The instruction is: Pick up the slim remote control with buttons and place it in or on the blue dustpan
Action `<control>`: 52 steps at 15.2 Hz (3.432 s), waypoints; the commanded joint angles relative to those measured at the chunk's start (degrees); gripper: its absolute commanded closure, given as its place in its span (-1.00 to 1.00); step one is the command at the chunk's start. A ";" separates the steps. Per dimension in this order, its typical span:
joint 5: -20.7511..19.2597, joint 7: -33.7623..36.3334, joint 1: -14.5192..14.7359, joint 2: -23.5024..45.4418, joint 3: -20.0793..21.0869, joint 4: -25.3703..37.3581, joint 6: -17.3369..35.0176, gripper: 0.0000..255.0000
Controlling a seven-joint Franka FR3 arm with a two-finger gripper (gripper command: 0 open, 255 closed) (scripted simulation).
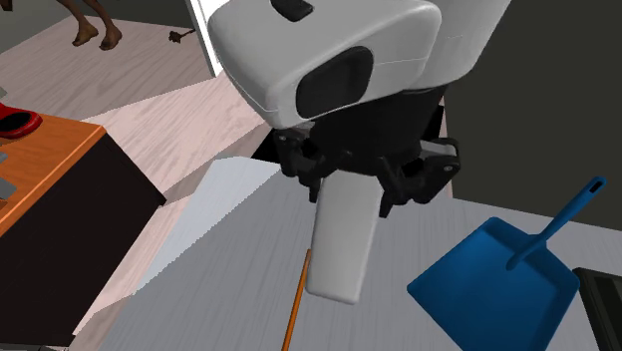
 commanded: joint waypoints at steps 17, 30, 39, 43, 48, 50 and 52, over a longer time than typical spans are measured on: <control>4.52 25.63 10.09 3.20 17.38 4.13 -0.22 1.00; 3.63 31.75 11.94 8.13 21.53 2.17 6.62 1.00; 3.17 32.15 11.96 9.48 21.85 -0.28 10.32 1.00; 3.18 32.15 11.96 9.48 21.85 -0.28 10.32 -1.00; 3.18 32.15 11.96 9.48 21.86 -0.28 10.32 -1.00; 3.63 31.75 11.92 8.11 21.53 2.38 6.41 -1.00; 3.88 31.51 11.87 7.19 21.25 4.99 2.93 -1.00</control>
